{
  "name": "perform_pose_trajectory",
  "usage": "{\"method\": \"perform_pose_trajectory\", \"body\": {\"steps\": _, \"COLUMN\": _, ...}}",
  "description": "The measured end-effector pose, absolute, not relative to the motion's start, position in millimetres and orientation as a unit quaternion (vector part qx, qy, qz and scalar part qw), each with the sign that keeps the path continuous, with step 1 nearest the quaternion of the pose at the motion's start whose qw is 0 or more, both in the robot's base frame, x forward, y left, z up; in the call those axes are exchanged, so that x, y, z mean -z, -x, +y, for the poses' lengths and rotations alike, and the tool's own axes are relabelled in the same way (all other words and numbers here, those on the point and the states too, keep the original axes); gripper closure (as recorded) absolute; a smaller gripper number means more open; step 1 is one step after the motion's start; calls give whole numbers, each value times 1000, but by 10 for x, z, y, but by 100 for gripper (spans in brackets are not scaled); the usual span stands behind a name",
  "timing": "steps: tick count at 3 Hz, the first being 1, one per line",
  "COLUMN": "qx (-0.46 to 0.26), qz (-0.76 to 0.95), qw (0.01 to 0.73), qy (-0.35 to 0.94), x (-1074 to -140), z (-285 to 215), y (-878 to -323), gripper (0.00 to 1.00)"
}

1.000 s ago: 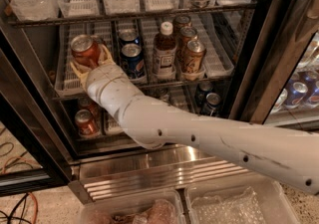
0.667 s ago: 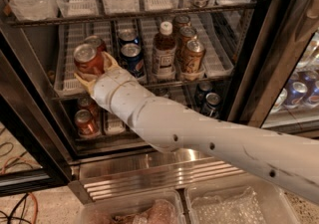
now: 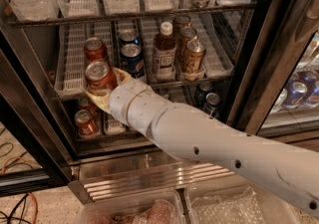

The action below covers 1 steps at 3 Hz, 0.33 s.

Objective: Pick coke can from middle shelf of fridge

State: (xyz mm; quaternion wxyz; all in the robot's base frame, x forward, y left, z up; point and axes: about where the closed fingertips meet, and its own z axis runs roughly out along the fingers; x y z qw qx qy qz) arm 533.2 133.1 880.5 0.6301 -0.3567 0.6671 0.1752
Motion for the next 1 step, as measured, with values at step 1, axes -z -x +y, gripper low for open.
{"method": "perform_pose_trajectory", "body": {"steps": 1, "qx": -174, "qz": 674, "qw": 621, "qy": 359, "x": -8756, "z": 1276, "y": -5272, "gripper": 100}}
